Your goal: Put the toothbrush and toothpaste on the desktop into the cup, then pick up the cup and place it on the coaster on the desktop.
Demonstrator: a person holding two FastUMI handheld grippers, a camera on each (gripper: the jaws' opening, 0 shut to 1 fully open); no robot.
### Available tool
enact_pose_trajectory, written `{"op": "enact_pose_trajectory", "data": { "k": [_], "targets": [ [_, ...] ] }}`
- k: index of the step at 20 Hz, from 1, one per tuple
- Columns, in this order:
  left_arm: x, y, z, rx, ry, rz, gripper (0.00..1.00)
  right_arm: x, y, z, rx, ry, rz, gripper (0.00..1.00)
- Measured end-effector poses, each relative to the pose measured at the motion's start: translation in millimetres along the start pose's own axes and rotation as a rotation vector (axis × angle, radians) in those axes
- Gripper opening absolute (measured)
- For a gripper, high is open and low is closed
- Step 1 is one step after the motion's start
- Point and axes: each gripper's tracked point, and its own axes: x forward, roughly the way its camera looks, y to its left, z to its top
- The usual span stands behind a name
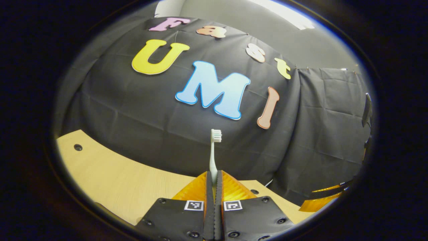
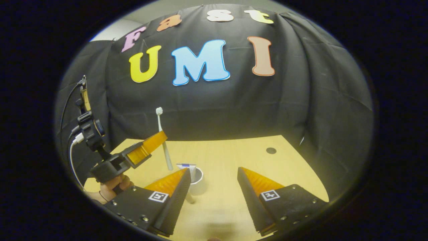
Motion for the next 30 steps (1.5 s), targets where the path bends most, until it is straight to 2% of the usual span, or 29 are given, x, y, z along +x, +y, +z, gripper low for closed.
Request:
{"op": "enact_pose_trajectory", "data": {
  "k": [7,12,16,17,21,22,23,24,25,26,27,28,29,30],
  "targets": [
    [12.4,3.0,-28.6,-0.024,0.061,0.007,0.07,-0.3,-4.3,-10.3,0.039,0.032,0.004,0.85],
    [11.3,2.8,-52.7,0.011,0.112,0.015,0.08,2.2,-2.0,-13.0,0.045,0.043,0.017,0.85],
    [9.5,-1.3,-60.8,0.037,0.150,0.015,0.12,5.7,1.0,-14.8,0.044,0.058,0.031,0.85],
    [8.8,-0.9,-65.0,0.047,0.166,0.022,0.10,5.9,1.5,-16.4,0.046,0.062,0.039,0.85],
    [-0.1,4.0,-75.0,0.033,0.203,0.037,0.20,6.7,3.6,-17.9,0.051,0.069,0.050,0.85],
    [-1.1,4.5,-77.0,0.030,0.211,0.040,0.17,6.5,3.4,-17.3,0.052,0.069,0.051,0.85],
    [-3.4,5.0,-80.1,0.029,0.218,0.046,0.28,6.7,3.8,-17.7,0.053,0.069,0.054,0.85],
    [-3.4,6.2,-79.8,0.027,0.226,0.047,0.32,6.9,4.2,-17.7,0.054,0.069,0.056,0.85],
    [-6.1,8.6,-80.3,0.029,0.235,0.053,0.34,6.9,4.4,-18.5,0.055,0.070,0.058,0.85],
    [-7.5,10.2,-82.6,0.030,0.245,0.054,0.29,7.2,4.7,-18.1,0.056,0.070,0.060,0.85],
    [-10.7,11.3,-84.1,0.035,0.256,0.056,0.33,7.3,5.0,-18.1,0.058,0.068,0.063,0.85],
    [-12.2,8.7,-85.8,0.034,0.269,0.046,0.54,7.1,5.6,-17.8,0.061,0.069,0.067,0.85],
    [-14.8,9.7,-85.7,0.036,0.279,0.048,0.60,6.2,7.3,-18.0,0.065,0.069,0.072,0.85],
    [-16.9,10.7,-85.6,0.037,0.283,0.050,0.75,5.9,9.1,-16.8,0.068,0.068,0.076,0.85]
  ]
}}
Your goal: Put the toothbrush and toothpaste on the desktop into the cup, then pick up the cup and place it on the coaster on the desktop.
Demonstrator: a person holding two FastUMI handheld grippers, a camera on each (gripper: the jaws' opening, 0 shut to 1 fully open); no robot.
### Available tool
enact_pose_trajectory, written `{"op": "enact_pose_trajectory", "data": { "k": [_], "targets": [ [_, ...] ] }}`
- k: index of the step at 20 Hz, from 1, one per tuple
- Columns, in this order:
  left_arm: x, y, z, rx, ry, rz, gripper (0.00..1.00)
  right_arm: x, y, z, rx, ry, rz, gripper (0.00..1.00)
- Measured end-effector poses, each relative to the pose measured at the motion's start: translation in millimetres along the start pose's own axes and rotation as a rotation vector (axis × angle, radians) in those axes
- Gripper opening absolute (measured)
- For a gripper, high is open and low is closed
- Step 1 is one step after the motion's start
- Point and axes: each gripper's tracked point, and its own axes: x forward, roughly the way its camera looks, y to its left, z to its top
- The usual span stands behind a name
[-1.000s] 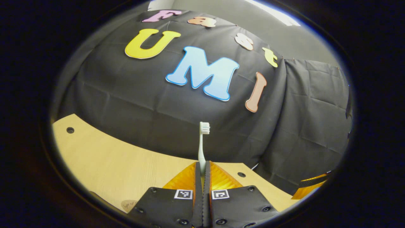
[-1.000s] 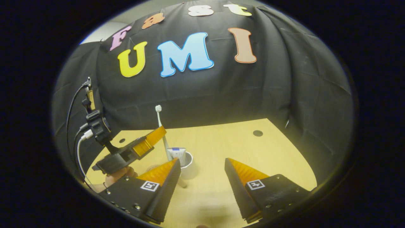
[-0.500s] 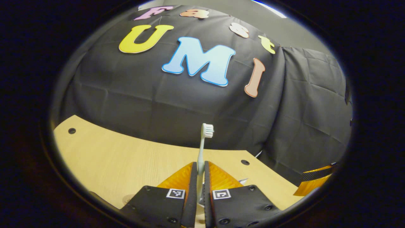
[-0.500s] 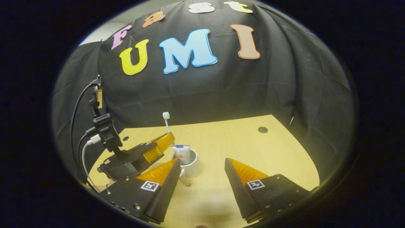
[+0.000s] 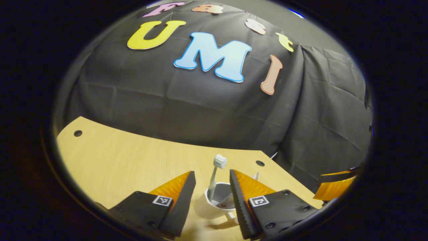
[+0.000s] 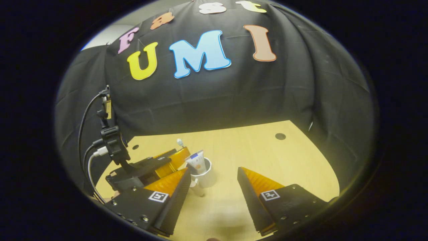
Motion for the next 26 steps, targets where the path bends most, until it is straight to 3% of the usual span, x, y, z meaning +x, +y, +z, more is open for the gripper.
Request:
{"op": "enact_pose_trajectory", "data": {
  "k": [1,2,5,10,11,12,17,18,22,23,26],
  "targets": [
    [-2.9,2.6,2.7,-0.002,-0.006,0.005,0.75,0.7,1.1,0.5,0.002,-0.001,0.005,0.85],
    [-6.0,4.2,7.1,-0.001,-0.015,0.013,0.83,0.6,1.7,1.4,0.003,-0.001,0.008,0.85],
    [-16.0,7.0,17.4,0.019,-0.037,0.033,0.94,-2.1,5.6,3.0,-0.002,-0.005,0.017,0.85],
    [-37.4,4.3,37.8,0.080,-0.071,0.051,0.91,-0.2,12.1,1.6,-0.042,0.023,0.017,0.85],
    [-42.4,2.9,43.2,0.096,-0.080,0.058,0.96,1.3,15.1,0.7,-0.055,0.032,0.020,0.85],
    [-47.8,1.1,47.5,0.110,-0.089,0.059,0.93,2.4,18.7,-0.4,-0.069,0.043,0.028,0.84],
    [-75.4,-2.1,73.1,0.154,-0.146,0.072,0.96,14.1,28.2,-13.6,-0.117,0.114,0.040,0.84],
    [-80.9,-1.1,77.8,0.162,-0.158,0.080,0.99,17.4,30.9,-15.8,-0.124,0.134,0.042,0.84],
    [-106.1,7.2,96.6,0.179,-0.211,0.112,0.93,34.0,42.8,-27.1,-0.137,0.220,0.073,0.85],
    [-111.1,12.8,100.9,0.182,-0.222,0.130,0.99,37.3,43.5,-29.5,-0.146,0.238,0.066,0.84],
    [-128.9,23.6,107.3,0.178,-0.249,0.166,0.96,47.8,43.6,-33.5,-0.170,0.280,0.040,0.84]
  ]
}}
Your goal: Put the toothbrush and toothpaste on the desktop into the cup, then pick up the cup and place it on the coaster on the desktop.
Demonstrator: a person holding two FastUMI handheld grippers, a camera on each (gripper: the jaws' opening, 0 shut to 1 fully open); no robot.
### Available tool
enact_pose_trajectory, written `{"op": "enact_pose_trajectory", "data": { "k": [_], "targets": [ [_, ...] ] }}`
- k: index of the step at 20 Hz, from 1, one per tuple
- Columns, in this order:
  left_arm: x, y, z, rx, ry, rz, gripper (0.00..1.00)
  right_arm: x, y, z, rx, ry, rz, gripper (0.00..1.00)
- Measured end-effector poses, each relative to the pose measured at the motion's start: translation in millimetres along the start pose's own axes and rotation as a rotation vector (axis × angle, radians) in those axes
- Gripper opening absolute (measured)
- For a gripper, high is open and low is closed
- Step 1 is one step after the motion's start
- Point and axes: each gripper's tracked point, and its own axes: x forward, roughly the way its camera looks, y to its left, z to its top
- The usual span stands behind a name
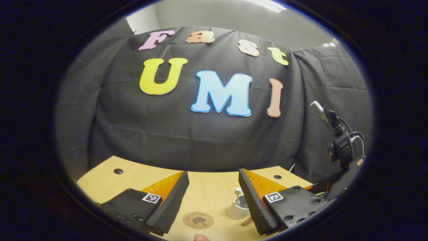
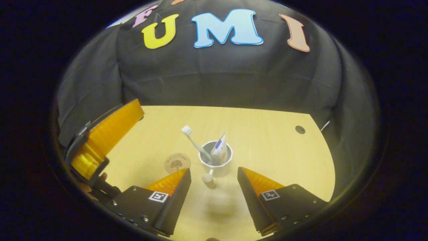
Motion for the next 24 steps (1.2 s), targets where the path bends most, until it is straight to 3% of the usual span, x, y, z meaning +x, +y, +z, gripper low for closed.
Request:
{"op": "enact_pose_trajectory", "data": {
  "k": [10,24],
  "targets": [
    [-34.5,43.3,5.0,-0.030,-0.025,0.101,0.93,46.9,7.5,-27.1,0.062,0.274,-0.056,0.85],
    [-48.6,62.5,8.1,-0.035,-0.042,0.123,0.96,97.1,3.4,-50.7,0.086,0.434,-0.104,0.84]
  ]
}}
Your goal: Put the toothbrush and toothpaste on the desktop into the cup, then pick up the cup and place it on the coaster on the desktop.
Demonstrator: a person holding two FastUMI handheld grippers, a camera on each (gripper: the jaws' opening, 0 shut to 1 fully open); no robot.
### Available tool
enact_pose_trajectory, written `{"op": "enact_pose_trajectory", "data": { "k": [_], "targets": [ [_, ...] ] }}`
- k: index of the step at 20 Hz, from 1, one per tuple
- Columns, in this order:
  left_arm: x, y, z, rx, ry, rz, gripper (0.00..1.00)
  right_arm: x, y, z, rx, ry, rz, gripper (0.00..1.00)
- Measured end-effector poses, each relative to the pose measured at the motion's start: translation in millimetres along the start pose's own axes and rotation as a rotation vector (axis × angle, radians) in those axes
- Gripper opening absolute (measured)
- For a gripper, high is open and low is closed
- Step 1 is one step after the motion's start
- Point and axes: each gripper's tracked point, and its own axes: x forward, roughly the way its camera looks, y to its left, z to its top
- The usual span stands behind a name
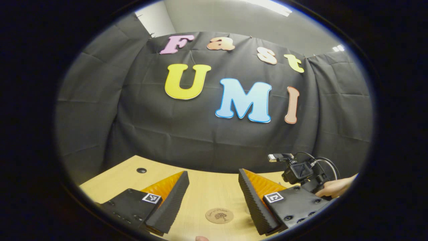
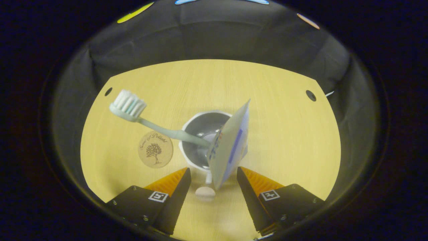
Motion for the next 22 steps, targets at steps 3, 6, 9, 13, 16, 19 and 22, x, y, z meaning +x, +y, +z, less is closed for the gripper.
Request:
{"op": "enact_pose_trajectory", "data": {
  "k": [3,6,9,13,16,19,22],
  "targets": [
    [0.6,-1.0,-4.4,-0.002,0.008,-0.007,0.96,10.0,0.9,-2.7,-0.006,0.036,0.000,0.85],
    [-0.1,0.0,-8.2,-0.010,0.020,-0.007,0.96,16.5,0.2,-6.9,-0.004,0.064,-0.005,0.80],
    [-1.0,4.6,-10.1,-0.018,0.024,0.003,0.93,18.2,-2.1,-9.2,-0.009,0.078,-0.008,0.64],
    [-1.7,5.9,-12.5,-0.026,0.029,0.005,0.93,23.9,3.6,-15.7,0.004,0.099,0.002,0.30],
    [-1.5,6.6,-12.9,-0.027,0.027,0.009,0.93,25.7,2.3,-14.3,-0.005,0.092,0.012,0.26],
    [-3.6,7.8,-13.2,-0.028,0.026,0.012,0.93,24.5,2.9,-11.8,0.009,0.067,0.016,0.24],
    [-6.4,10.1,-13.9,-0.025,0.026,0.017,0.93,20.6,6.8,-11.0,0.016,0.053,0.037,0.22]
  ]
}}
